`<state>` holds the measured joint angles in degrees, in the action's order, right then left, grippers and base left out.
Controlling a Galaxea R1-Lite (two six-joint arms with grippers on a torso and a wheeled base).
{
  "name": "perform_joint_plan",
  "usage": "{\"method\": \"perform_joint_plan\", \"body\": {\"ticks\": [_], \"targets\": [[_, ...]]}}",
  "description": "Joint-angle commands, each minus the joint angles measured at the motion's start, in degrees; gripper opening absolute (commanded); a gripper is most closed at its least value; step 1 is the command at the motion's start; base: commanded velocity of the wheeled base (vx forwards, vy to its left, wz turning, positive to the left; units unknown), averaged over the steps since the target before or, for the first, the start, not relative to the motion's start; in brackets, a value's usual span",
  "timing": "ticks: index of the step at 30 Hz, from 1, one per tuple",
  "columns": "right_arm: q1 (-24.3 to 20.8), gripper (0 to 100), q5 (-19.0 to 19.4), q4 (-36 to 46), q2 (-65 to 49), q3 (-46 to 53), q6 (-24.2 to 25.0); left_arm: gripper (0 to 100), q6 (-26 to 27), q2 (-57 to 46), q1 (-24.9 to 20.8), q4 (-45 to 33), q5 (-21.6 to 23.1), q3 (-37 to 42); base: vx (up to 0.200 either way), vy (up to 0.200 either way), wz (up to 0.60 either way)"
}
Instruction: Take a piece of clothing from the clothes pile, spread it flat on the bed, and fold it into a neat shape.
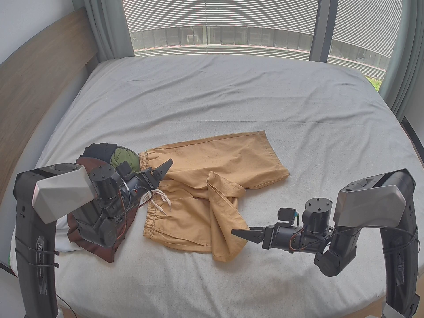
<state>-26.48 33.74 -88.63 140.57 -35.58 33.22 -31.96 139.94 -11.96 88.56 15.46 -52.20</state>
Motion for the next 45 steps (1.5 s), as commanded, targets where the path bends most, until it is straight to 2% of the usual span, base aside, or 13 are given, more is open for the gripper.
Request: {"method": "perform_joint_plan", "body": {"ticks": [1, 15, 32, 33, 45], "targets": [[0.2, 100, 0.1, -0.1, -0.1, 1.4, 0.0, 100, -0.1, 0.0, 0.0, 0.0, 0.0, -0.1, 0.0, 0.0, 0.0], [0.3, 100, 0.1, -0.1, -2.7, 2.3, 0.4, 100, 0.0, 0.0, 0.0, 0.0, 0.0, -0.4, 0.0, 0.0, 0.0], [0.2, 100, 0.1, -0.1, -0.3, 1.1, 0.4, 100, 0.0, -0.3, 0.0, 0.0, 0.0, -0.4, 0.0, 0.0, 0.0], [0.3, 0, 0.1, -0.1, -0.3, 1.0, 0.4, 100, -0.1, -0.3, 0.0, 0.0, 0.0, -0.4, 0.0, 0.0, 0.0], [1.7, 0, 0.3, -0.1, 0.0, 0.8, 0.3, 100, -0.1, -0.3, 0.0, 0.0, 0.0, -0.4, 0.0, 0.0, 0.0]]}}
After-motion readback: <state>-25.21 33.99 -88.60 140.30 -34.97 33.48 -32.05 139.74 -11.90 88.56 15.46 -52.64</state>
